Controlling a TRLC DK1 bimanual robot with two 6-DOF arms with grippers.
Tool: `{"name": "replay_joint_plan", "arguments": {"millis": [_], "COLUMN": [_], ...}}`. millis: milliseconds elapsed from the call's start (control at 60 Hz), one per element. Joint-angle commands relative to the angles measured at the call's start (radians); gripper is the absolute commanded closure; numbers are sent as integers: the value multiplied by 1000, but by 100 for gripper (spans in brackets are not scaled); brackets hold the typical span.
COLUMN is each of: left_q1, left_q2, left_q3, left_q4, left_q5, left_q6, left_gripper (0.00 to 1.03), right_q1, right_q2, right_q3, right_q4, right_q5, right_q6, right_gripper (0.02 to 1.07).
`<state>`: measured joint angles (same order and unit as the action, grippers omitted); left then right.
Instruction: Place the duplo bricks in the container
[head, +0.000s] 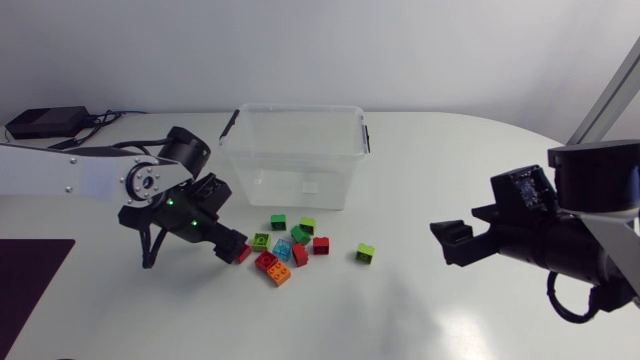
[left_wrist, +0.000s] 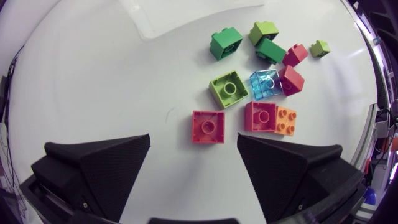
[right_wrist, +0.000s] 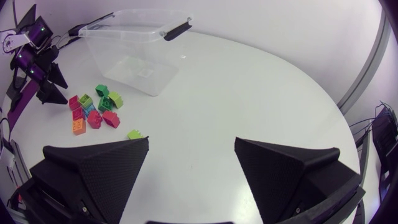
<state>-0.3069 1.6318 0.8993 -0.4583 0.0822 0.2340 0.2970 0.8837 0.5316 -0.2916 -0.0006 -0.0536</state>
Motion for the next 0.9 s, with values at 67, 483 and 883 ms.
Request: {"name": "replay_joint_plan", "arguments": {"millis": [67, 483, 883], "left_q1": [-29, -28, -51], "left_q2": [77, 178, 163], "left_q3": [52, 69, 38], "left_q4": [17, 63, 84], "left_q5": [10, -29, 11], "left_q6": [33, 120, 172], "left_gripper": [6, 14, 64], "right_q1": [7, 108, 137], "right_q2": [75, 167, 391], "right_q3": [36, 71, 123], "right_q4": [-3, -34, 6], "right_q5": [-59, 28, -36], "right_q6": [-31, -230, -347], "right_gripper": [7, 7, 13]}}
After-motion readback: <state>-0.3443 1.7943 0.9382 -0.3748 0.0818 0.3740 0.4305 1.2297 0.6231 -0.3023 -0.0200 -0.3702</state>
